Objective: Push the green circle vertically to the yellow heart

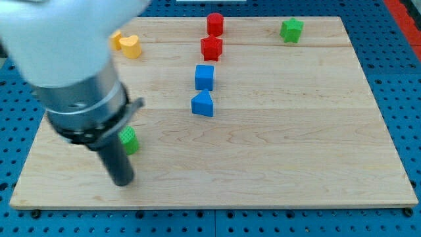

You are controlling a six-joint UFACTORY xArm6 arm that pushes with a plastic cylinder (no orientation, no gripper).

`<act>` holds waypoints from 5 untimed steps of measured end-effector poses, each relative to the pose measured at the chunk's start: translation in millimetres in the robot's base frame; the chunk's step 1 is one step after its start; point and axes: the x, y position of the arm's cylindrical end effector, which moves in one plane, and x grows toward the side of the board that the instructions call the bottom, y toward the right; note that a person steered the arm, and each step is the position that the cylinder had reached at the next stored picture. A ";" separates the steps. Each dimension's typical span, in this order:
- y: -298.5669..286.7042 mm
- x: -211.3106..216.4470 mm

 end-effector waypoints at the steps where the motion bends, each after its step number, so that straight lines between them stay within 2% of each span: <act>1: 0.8 -6.5; 2: 30.0 -19.0; 3: 1.4 -59.7; 5: -63.3 -108.8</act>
